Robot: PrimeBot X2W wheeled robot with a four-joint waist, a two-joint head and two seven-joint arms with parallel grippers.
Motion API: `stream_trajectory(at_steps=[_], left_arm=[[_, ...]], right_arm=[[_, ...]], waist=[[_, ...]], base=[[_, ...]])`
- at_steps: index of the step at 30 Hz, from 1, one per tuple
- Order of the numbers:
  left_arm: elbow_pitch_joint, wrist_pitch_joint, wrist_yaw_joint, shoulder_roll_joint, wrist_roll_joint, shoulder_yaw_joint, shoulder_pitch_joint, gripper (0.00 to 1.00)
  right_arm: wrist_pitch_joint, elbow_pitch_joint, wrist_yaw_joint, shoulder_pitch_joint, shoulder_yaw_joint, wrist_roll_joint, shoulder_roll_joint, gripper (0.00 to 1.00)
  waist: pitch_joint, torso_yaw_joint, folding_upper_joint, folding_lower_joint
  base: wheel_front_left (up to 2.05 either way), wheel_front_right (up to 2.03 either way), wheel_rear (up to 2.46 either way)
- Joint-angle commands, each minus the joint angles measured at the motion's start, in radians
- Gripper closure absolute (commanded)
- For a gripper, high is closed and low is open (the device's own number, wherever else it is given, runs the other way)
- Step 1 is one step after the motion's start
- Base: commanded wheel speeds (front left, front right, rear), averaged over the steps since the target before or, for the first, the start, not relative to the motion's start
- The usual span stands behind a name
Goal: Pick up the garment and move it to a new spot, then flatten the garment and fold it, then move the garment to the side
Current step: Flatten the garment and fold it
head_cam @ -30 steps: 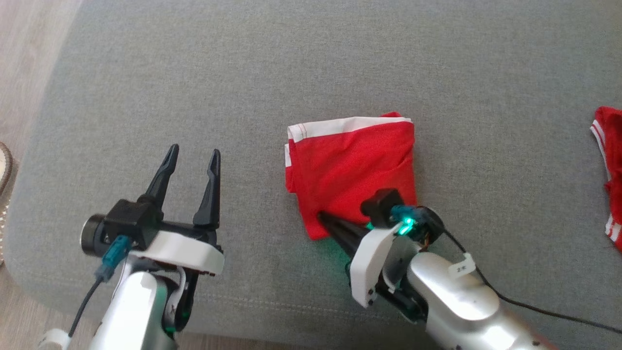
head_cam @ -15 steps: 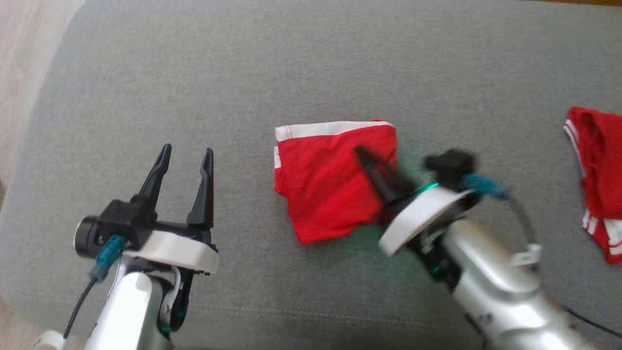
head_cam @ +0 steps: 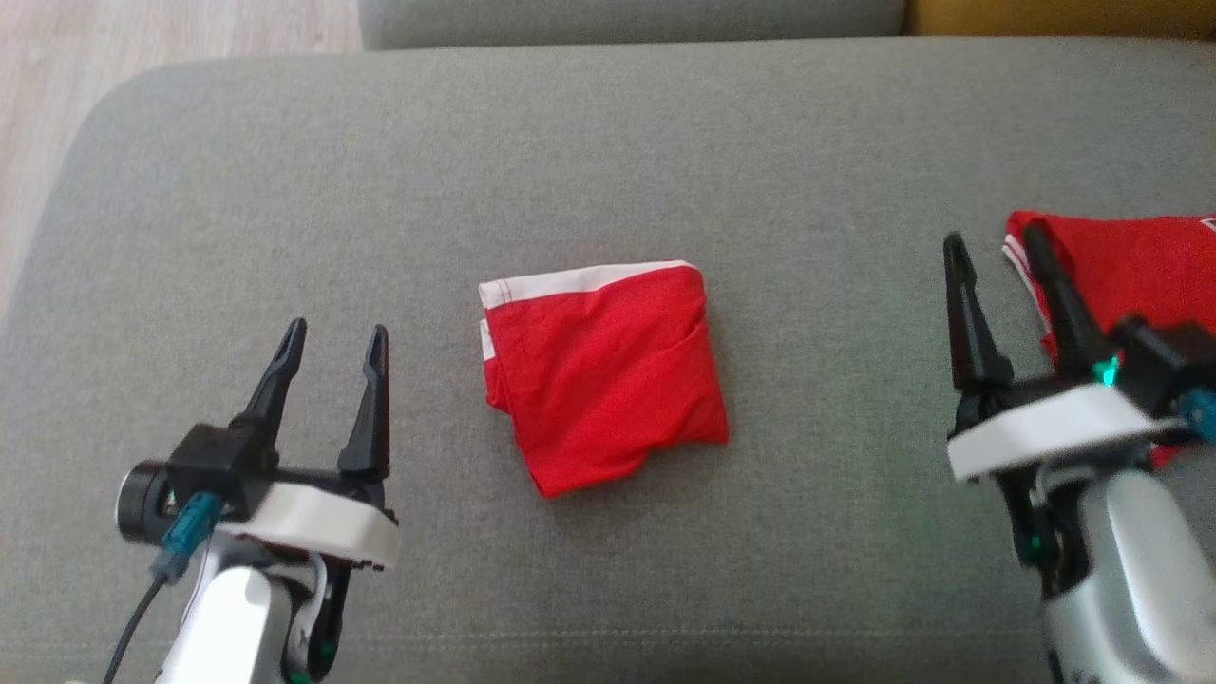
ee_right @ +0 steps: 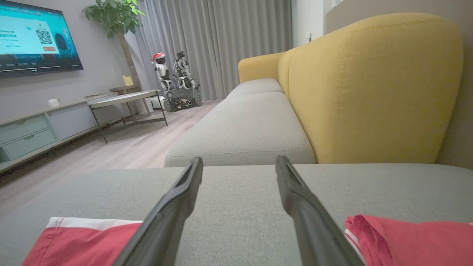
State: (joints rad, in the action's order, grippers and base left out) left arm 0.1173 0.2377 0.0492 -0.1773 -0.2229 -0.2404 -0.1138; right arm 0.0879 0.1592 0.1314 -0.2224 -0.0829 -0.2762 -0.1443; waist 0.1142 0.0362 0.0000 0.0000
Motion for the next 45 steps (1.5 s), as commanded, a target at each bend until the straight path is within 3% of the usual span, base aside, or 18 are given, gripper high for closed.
stream_trajectory(at_steps=[1,7,14,45], left_arm=[[-0.039,-0.005,0.010,-0.027,-0.007,0.043,-0.011,0.00],[-0.069,-0.027,0.020,-0.042,-0.014,0.047,0.040,0.00],[-0.093,-0.050,0.029,-0.059,-0.023,0.049,0.094,0.00],[-0.133,-0.087,0.065,-0.074,-0.044,0.040,0.148,0.00]], right_arm=[[-0.019,-0.061,-0.001,0.017,-0.004,0.022,0.015,0.00],[-0.097,-0.197,-0.001,0.142,0.047,0.085,0.053,0.00],[-0.144,-0.266,-0.001,0.235,0.061,0.103,0.074,0.00],[-0.197,-0.305,-0.001,0.285,0.065,0.123,0.078,0.00]], waist=[[-0.015,-0.009,0.0000,0.0000],[-0.051,-0.027,0.0000,0.0000],[-0.093,-0.044,0.0000,0.0000],[-0.125,-0.034,0.0000,0.0000]], base=[[0.00,0.00,0.00],[0.00,0.00,0.00],[0.00,0.00,0.00],[0.00,0.00,0.00]])
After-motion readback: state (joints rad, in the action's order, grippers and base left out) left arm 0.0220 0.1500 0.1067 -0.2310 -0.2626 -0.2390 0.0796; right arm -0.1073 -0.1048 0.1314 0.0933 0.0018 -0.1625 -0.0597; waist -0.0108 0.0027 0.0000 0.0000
